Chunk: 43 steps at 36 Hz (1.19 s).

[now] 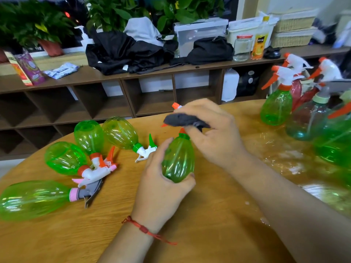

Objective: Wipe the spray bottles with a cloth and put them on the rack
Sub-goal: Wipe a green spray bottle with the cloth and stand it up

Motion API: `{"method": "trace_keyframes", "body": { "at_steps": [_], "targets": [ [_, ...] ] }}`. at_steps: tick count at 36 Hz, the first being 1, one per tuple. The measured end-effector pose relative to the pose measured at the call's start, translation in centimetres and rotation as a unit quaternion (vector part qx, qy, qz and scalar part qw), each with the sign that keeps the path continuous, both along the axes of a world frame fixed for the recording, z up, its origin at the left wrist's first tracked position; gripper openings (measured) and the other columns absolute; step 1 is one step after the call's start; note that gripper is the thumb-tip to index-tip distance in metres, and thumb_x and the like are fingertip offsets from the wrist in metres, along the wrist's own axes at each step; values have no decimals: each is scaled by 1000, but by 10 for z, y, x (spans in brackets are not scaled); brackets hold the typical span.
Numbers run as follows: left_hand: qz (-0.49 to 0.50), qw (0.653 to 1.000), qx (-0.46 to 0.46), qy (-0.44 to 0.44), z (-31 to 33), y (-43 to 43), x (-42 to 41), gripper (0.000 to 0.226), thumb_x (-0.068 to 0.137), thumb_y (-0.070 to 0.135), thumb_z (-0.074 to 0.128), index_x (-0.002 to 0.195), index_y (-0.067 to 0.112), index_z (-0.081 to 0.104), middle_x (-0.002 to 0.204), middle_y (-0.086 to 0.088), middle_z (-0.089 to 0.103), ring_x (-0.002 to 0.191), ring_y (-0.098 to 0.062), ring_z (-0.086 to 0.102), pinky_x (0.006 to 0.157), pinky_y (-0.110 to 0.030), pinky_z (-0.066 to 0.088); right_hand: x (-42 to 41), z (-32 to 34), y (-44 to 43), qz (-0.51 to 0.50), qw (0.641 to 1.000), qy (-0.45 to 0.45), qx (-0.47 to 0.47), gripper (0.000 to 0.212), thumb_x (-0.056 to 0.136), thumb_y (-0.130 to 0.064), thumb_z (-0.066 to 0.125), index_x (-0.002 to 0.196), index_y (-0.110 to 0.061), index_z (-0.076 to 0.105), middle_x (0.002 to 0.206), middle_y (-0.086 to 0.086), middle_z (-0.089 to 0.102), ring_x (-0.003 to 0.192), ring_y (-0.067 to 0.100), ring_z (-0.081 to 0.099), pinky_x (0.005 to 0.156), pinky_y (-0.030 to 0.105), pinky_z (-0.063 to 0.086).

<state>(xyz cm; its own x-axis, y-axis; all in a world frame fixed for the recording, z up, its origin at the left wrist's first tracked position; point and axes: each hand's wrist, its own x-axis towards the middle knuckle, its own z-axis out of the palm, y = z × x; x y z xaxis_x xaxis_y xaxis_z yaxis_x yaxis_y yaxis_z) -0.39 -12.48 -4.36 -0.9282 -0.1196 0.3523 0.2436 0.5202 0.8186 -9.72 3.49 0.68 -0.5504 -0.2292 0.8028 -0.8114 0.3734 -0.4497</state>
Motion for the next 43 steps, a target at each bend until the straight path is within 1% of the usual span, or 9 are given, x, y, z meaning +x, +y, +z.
{"method": "trace_keyframes", "body": {
  "at_steps": [10,14,20,25,30,33,37,40,43],
  "targets": [
    [2,999,-46,19,1,5,3,92,71,24,92,151,45,50,136,24,54,126,11,52,96,2,36,-7,6,0,-43,996,15,76,45,86,1,67,126,-15,76,115,3,65,107,26,59,92,35,51],
    [-6,998,-53,19,2,7,5,94,71,23,92,150,49,49,133,27,53,125,8,53,95,0,38,-22,13,13,-125,992,3,26,45,83,2,69,123,-16,76,114,1,66,107,26,63,88,42,55],
    [11,999,-47,15,-1,2,0,93,69,26,92,150,43,51,135,24,54,124,14,50,95,2,35,-2,-1,-9,-5,992,31,119,42,84,-3,61,122,-14,78,117,1,70,101,22,58,89,28,49],
    [-5,998,-55,22,0,5,3,94,70,23,92,150,50,50,134,28,52,125,8,54,96,-1,38,-19,9,7,-104,994,2,17,45,85,2,71,125,-17,76,118,-1,69,110,24,63,92,40,54],
    [4,998,-55,24,-1,5,2,94,69,23,92,150,46,51,134,27,52,125,13,50,95,2,36,-11,6,3,-56,996,12,71,48,82,4,68,124,-19,77,120,-2,70,105,22,59,93,31,50],
    [10,998,-58,27,-1,2,1,94,69,22,92,149,50,50,132,29,51,124,11,52,95,0,39,-10,8,1,-28,995,3,93,47,83,3,67,123,-19,77,120,-2,72,104,23,60,92,33,50],
    [-1,998,-55,22,1,5,4,94,71,24,92,148,56,48,131,34,48,124,6,56,95,-5,45,-21,16,16,-114,993,1,39,47,83,2,68,123,-21,77,119,-4,70,109,24,62,93,37,52],
    [-1,999,-49,21,0,7,5,94,72,25,92,148,55,48,130,35,49,125,7,54,95,-4,44,-21,13,20,-90,994,6,56,50,81,6,65,121,-20,78,118,-4,70,106,23,59,91,27,49],
    [17,1000,-22,13,-2,2,2,92,71,28,93,148,55,49,136,30,54,129,-1,57,107,-25,51,-19,12,18,-25,991,-4,129,46,78,0,63,115,-20,80,115,-4,70,98,24,59,86,33,51]
  ]
}}
